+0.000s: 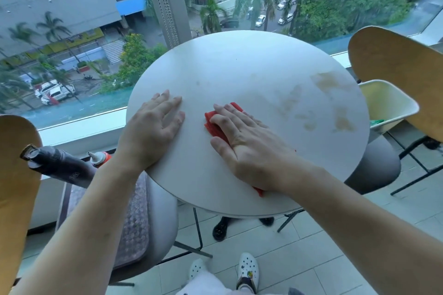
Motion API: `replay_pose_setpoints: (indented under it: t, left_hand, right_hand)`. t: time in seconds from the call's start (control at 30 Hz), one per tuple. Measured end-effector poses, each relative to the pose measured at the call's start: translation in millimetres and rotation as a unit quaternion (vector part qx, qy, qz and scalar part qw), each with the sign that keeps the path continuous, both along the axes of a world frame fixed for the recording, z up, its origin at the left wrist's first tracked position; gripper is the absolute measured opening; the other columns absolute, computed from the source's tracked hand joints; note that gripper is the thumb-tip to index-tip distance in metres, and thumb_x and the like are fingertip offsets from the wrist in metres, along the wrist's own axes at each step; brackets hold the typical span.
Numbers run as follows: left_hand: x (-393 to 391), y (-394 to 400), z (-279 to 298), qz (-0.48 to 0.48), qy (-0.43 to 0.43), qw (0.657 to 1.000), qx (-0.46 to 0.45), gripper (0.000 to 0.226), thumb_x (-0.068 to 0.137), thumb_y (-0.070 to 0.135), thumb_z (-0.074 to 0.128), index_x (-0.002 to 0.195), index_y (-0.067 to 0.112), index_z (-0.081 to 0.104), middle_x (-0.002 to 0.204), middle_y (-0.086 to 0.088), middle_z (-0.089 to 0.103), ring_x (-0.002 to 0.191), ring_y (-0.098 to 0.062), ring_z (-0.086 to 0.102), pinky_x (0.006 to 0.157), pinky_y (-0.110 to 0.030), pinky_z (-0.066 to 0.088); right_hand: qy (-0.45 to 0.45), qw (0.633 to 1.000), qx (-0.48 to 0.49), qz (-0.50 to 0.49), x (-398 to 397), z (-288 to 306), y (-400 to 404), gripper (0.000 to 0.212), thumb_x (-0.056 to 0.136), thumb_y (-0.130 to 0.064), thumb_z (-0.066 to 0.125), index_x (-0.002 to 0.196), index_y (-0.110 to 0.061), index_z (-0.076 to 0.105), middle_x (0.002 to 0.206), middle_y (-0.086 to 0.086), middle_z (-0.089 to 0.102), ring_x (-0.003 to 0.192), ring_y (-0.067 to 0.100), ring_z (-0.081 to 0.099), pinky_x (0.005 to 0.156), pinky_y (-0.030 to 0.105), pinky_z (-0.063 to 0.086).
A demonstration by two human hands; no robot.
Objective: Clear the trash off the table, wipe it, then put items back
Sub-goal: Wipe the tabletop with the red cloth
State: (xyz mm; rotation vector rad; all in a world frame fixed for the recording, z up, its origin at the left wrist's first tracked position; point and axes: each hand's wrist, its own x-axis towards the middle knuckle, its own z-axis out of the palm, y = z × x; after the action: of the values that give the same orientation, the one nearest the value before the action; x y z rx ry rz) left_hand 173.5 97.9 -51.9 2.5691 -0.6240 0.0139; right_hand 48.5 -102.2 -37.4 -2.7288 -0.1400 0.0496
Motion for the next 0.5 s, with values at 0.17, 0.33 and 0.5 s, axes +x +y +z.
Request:
replay_pose_setpoints:
  t: [0.17, 0.33, 0.5]
  left_hand:
    - [-0.9, -0.3, 0.9, -0.003, -0.001, 1.000, 0.000, 0.047, 0.102, 0.041, 0.053, 0.148, 0.031, 0.051, 0.162, 0.003, 0.035, 0.152, -0.011, 0.025, 0.124, -0.031, 0.016]
    - [0.1, 0.1, -1.9, -0.004, -0.004, 1.000, -0.001, 0.048, 0.102, 0.041, 0.052, 0.148, 0.031, 0.050, 0.163, 0.003, 0.034, 0.153, -0.012, 0.023, 0.123, -0.030, 0.015]
    - [3.8, 1.6, -5.6, -0.008, -0.005, 1.000, 0.002, 0.049, 0.102, 0.041, 0.051, 0.150, 0.030, 0.048, 0.164, 0.003, 0.032, 0.153, -0.011, 0.021, 0.123, -0.030, 0.015]
  right_hand:
    - [0.014, 0.999, -0.039, -0.033, -30.2, -1.7, -13.7, 0.063, 0.103, -0.055, 0.014, 0.161, -0.033, 0.000, 0.166, -0.019, -0.012, 0.148, -0.006, -0.018, 0.123, 0.024, -0.009]
    - [0.020, 0.994, -0.063, -0.086, -32.7, -3.5, -25.4, 0.067, 0.100, -0.059, 0.007, 0.160, -0.033, -0.006, 0.164, -0.020, -0.017, 0.147, -0.007, -0.021, 0.123, 0.025, -0.009]
    - [0.027, 0.988, -0.065, -0.138, -16.3, -1.9, -39.1, 0.067, 0.101, -0.058, 0.009, 0.161, -0.031, -0.003, 0.166, -0.018, -0.013, 0.148, -0.006, -0.017, 0.122, 0.023, -0.010]
